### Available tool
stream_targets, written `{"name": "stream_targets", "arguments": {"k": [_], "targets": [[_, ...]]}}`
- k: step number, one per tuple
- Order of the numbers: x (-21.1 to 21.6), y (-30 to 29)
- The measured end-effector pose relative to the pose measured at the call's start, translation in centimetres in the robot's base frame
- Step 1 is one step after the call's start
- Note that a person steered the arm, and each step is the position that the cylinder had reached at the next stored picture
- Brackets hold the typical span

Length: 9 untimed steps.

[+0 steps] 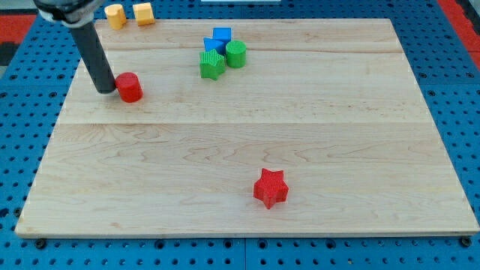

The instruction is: Move red circle to the right and slightly down

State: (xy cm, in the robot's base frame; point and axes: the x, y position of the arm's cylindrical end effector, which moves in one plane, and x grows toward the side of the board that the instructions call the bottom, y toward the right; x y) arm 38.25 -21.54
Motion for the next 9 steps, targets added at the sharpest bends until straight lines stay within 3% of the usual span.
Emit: {"name": "stream_targets", "arguments": {"k": [3, 6, 8, 9], "targets": [[-1.8, -0.1], [8.3, 17.8], [-0.5, 17.6], [1.7, 24.7]]}}
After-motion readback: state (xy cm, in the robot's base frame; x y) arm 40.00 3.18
